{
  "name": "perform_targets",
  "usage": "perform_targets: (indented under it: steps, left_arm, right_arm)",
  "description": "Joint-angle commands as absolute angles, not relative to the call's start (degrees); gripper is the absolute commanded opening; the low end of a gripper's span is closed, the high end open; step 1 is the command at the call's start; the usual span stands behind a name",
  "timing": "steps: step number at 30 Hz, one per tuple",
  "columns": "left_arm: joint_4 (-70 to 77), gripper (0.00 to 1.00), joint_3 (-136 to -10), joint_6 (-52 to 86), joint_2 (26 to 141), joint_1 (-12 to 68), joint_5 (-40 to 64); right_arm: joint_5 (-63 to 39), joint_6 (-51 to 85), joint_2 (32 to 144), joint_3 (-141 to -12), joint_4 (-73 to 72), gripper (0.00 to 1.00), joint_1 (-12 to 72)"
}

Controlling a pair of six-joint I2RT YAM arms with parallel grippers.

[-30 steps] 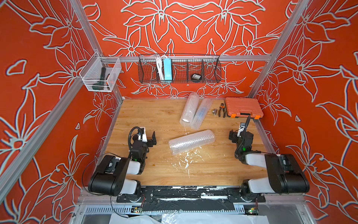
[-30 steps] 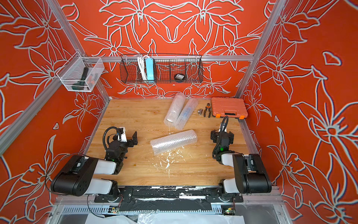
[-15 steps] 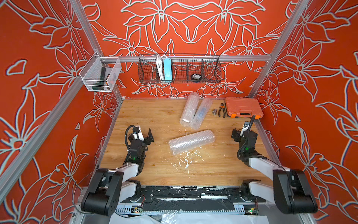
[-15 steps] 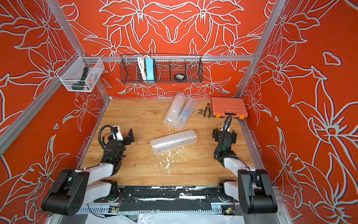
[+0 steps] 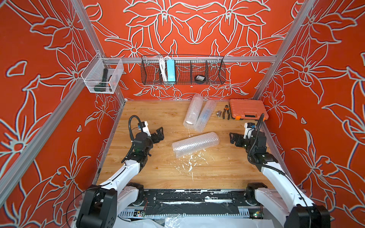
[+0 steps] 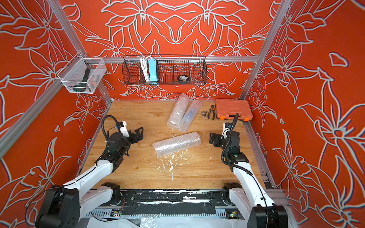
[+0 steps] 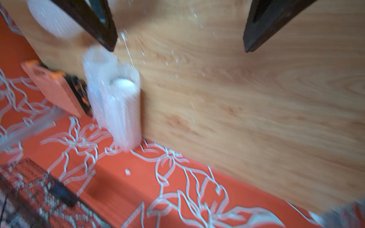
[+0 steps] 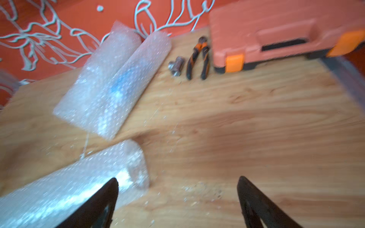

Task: Unwrap the vase from the bubble wrap
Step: Adjust the bubble wrap at the center of the board.

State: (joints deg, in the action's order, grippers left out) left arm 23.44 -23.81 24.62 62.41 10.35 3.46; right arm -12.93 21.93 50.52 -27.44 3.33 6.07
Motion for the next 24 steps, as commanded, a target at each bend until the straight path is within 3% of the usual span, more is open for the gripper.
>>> perform_targets:
  steps: [1, 7, 24]
  left_arm:
    - [16.7, 0.98, -27.1, 26.5, 66.0, 13.5, 14.0]
    - [13.5, 0.97, -32.7, 22.4, 72.9, 18.3, 23.5]
    - [6.7, 0.77, -36.0, 22.1, 77.5, 28.0, 37.6]
  right_arm:
    - [-22.3, 27.9, 49.5, -25.5, 9.0, 0.94, 8.8]
    - [-20.3, 29.1, 52.4, -22.0, 7.9, 0.93, 15.1]
    - [-16.8, 31.1, 67.4, -26.7, 2.9, 0.83, 18.8]
